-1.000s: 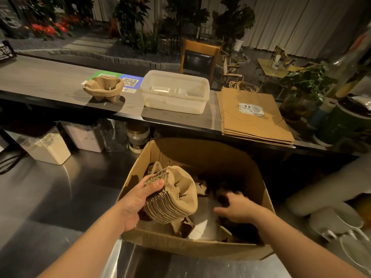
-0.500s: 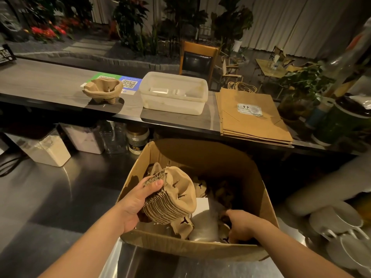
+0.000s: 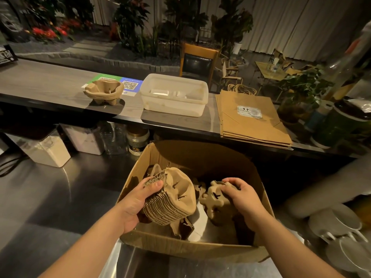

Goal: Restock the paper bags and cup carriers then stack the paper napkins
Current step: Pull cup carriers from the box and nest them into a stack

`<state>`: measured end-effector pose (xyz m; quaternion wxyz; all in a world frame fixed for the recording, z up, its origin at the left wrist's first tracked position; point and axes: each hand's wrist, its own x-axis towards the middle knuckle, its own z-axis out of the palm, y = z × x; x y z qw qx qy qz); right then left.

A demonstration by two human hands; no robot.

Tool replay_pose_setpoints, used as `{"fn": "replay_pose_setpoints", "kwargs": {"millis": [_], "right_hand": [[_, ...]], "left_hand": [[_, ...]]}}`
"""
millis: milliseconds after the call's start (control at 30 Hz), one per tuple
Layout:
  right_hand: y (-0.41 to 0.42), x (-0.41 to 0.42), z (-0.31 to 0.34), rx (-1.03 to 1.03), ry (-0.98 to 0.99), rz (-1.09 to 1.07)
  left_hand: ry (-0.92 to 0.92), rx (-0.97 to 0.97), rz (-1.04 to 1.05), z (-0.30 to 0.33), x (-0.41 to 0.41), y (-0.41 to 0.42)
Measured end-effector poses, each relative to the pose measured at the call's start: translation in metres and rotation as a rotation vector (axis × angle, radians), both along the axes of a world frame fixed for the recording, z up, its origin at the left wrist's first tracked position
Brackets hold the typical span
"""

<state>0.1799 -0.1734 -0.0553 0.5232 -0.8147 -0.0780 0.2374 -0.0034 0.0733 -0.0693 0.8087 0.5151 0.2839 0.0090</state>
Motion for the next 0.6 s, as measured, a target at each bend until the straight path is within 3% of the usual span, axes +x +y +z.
{"fn": "replay_pose_setpoints", "kwargs": {"millis": [233, 533, 600], "right_hand": [[0.025, -0.021, 0.032, 0.338, 0.086, -0.147], [0.031, -0.052, 0.043, 0.233, -0.466, 0.213], [0.029, -0.056, 0.041, 0.180, -0.693, 0.323]], "left_hand": [[0.011, 0.017, 0.010, 0.001, -0.001, -0.002], [0.024, -0.004, 0.045, 0.004, -0.001, -0.003], [0.034, -0.022, 0.063, 0.004, -0.001, -0.003]]}}
